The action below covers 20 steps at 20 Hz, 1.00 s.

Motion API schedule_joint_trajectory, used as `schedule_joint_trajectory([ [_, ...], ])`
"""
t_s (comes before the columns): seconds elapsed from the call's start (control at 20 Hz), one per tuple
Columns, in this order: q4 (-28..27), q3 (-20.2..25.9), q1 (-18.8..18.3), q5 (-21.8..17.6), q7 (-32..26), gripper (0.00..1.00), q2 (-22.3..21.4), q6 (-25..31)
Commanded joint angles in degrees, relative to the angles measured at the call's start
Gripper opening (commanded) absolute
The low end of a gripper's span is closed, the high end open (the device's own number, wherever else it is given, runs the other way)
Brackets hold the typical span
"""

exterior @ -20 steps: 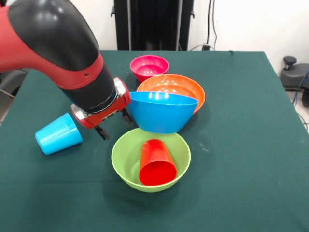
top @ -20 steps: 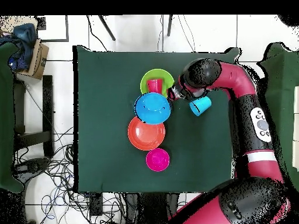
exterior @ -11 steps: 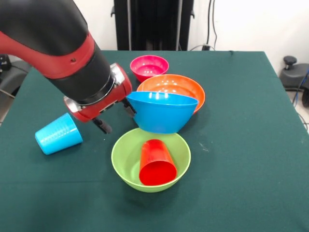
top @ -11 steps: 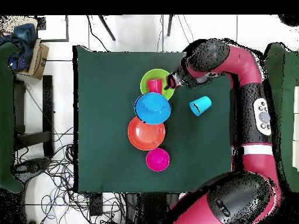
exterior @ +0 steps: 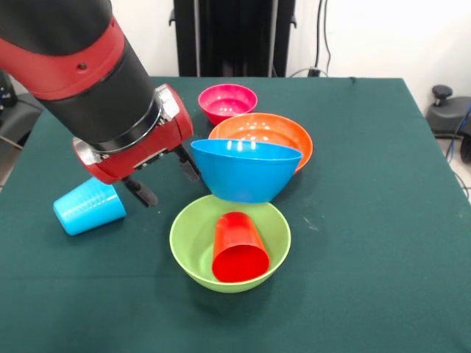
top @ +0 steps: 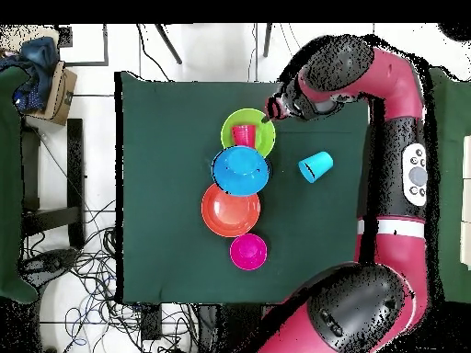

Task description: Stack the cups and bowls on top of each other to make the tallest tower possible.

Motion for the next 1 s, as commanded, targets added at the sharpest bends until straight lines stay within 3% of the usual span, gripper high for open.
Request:
schedule_joint_trajectory([
  [0.05,-6.60,1.16,3.65,0.77,-9.51,1.00,1.52,3.39],
  [0.35,-6.78,-0.14,6.43,1.86,-3.44,1.00,2.94,-1.77],
  [0.55,-10.21,0.43,8.99,2.96,1.41,1.00,3.76,-0.09],
  [0.75,-14.55,0.63,11.44,1.57,2.98,1.00,5.84,0.56],
  [1.0,-15.35,-0.50,12.62,0.96,2.71,1.00,7.23,-1.61],
])
